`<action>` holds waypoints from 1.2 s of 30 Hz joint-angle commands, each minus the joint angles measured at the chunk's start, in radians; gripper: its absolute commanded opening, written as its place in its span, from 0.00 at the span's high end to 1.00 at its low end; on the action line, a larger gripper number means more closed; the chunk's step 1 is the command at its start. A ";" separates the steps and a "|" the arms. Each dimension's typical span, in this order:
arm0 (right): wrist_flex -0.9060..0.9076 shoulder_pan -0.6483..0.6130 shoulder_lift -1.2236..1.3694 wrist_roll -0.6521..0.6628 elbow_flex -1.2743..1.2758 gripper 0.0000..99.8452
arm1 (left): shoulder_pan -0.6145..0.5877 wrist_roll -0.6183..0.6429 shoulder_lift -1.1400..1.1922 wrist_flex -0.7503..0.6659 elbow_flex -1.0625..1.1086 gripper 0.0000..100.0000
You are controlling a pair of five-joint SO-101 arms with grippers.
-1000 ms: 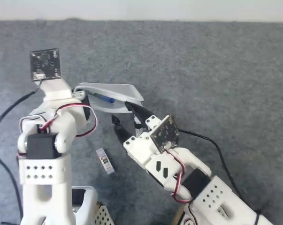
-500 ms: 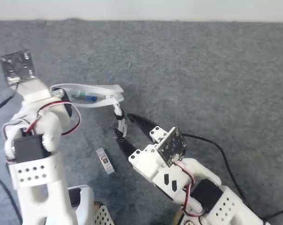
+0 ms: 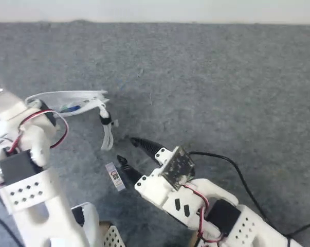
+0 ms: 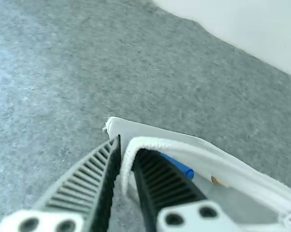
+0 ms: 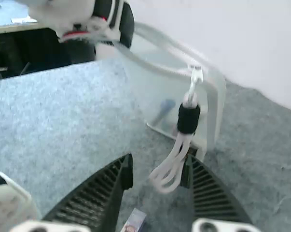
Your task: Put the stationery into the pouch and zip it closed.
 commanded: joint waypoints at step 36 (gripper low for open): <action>-0.266 -0.128 1.236 0.015 -0.425 0.83 | -0.049 0.015 -0.009 -0.066 -0.021 0.99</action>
